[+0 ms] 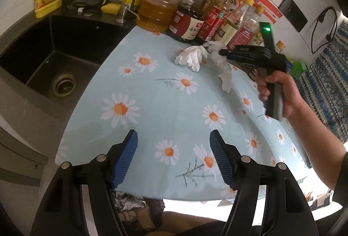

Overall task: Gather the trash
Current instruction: 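Grasp the crumpled white tissue with the right tool and lift it, then grasp the second white tissue with the left tool while the right tool holds its tissue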

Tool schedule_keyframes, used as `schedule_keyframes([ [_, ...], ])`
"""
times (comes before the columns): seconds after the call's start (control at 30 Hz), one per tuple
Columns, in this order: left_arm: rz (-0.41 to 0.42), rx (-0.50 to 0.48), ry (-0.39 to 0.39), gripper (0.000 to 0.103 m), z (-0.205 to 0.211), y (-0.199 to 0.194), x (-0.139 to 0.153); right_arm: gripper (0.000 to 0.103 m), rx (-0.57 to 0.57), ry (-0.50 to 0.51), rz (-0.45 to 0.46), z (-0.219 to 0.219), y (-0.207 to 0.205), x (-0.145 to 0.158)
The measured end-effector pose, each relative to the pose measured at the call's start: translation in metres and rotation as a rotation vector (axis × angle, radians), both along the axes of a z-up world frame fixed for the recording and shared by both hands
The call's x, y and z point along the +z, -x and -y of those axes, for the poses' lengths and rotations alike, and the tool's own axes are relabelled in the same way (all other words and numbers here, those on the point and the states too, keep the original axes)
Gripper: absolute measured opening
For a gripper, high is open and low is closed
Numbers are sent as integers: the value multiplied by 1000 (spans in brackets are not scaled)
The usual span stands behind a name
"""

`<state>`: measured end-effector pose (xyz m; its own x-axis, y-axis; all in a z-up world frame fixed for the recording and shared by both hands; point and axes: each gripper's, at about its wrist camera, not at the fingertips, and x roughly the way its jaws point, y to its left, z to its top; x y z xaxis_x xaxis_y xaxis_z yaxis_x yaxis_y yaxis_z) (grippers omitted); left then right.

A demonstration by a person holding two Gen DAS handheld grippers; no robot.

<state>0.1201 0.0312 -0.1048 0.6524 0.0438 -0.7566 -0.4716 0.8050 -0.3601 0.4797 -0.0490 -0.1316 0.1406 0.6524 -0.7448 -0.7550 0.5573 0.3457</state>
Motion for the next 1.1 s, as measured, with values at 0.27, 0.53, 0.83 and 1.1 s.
schedule_keyframes([
  [0.27, -12, -113, -78, 78, -11, -56, 10, 21, -32, -72, 2, 61, 27, 34],
  [0.53, -39, -243, -144, 78, -23, -146, 8, 21, -67, -130, -30, 130, 70, 46],
  [0.83, -142, -307, -176, 78, -33, -234, -31, 22, -161, -192, -44, 201, 117, 44],
  [1.1, -213, -342, -233, 70, -45, -272, -57, 22, -260, -225, -78, 238, 139, 38],
])
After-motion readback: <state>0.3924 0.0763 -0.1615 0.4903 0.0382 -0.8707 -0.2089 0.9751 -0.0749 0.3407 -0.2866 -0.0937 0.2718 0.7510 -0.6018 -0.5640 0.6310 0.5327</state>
